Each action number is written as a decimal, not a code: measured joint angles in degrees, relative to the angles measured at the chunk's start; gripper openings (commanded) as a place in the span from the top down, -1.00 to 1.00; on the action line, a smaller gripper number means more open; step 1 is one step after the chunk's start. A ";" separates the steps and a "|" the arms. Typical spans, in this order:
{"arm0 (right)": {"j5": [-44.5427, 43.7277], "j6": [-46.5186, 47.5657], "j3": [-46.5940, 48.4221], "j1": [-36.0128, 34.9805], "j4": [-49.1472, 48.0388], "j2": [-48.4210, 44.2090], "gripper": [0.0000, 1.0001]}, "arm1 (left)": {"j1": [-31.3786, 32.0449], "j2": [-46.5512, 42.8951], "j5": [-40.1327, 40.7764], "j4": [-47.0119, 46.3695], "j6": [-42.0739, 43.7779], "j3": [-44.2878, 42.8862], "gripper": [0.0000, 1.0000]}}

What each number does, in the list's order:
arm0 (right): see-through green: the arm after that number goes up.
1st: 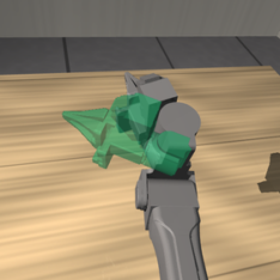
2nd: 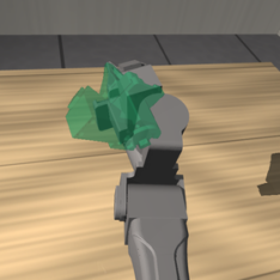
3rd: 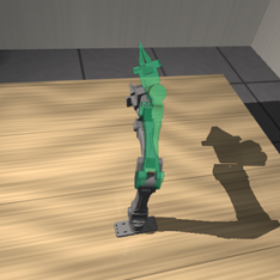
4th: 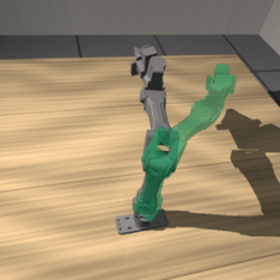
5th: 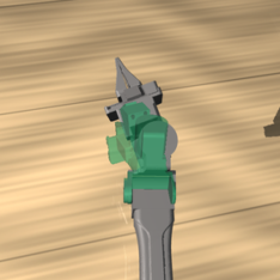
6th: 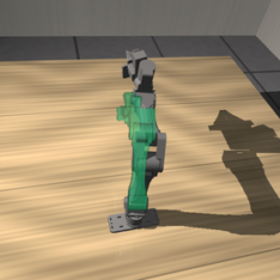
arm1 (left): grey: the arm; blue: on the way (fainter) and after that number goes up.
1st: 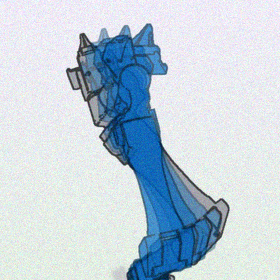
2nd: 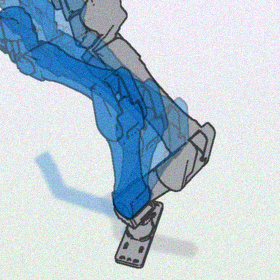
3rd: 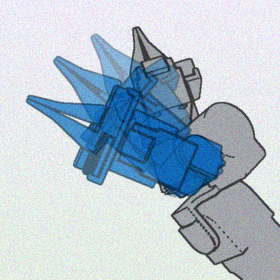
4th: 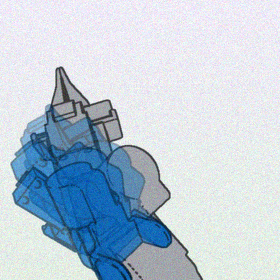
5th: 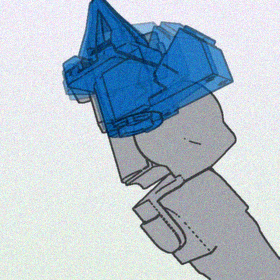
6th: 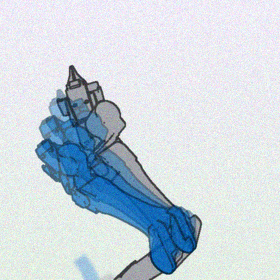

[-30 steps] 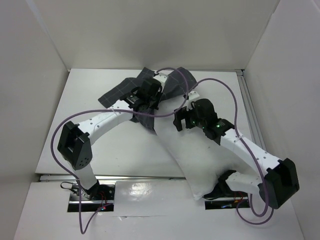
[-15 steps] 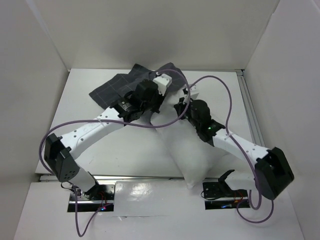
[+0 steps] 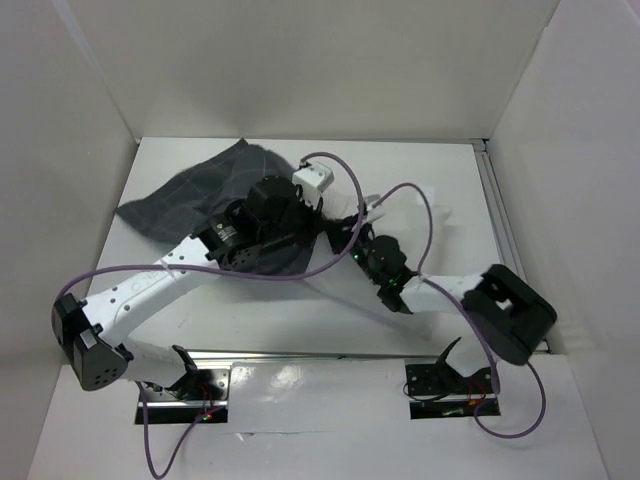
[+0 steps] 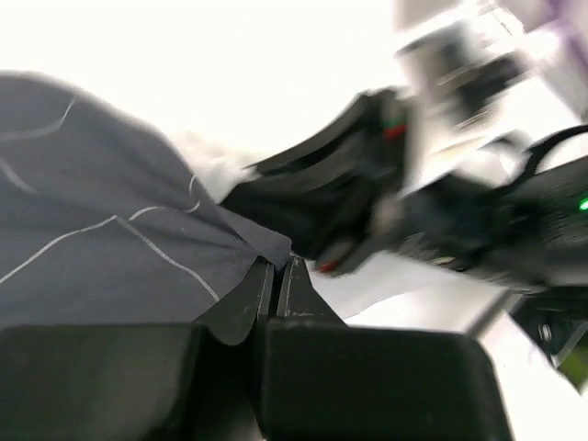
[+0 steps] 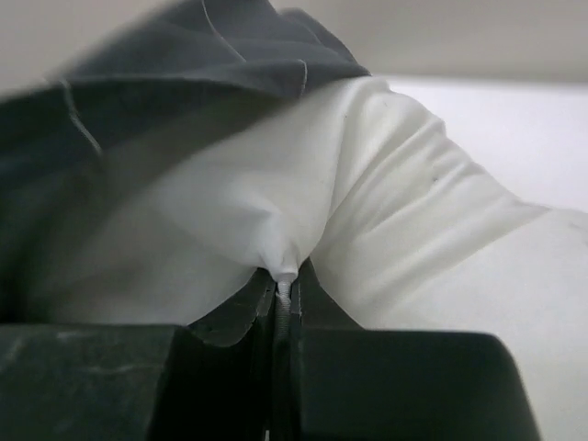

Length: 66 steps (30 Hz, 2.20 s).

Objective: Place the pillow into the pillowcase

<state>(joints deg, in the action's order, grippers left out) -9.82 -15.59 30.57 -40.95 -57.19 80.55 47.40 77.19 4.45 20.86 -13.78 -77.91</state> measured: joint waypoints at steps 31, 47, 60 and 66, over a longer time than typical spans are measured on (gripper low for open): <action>-19.63 6.45 9.77 -6.43 30.27 -8.41 -1.00 | -6.14 17.25 -4.79 36.11 -6.95 -29.38 -0.87; 14.80 19.76 21.66 13.33 44.19 -3.93 -1.00 | -28.30 34.21 11.80 28.37 1.73 -43.69 -1.00; 24.24 22.23 33.99 16.98 45.33 11.08 -1.00 | -26.27 34.73 5.70 25.51 10.97 -43.19 -1.00; 34.40 23.43 37.38 20.68 45.13 14.51 -1.00 | -25.66 38.80 5.07 26.73 13.66 -41.42 -0.64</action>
<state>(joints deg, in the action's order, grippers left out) 24.58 7.84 67.94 -20.27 -12.05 95.07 21.74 115.98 9.52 47.59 -0.12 -119.33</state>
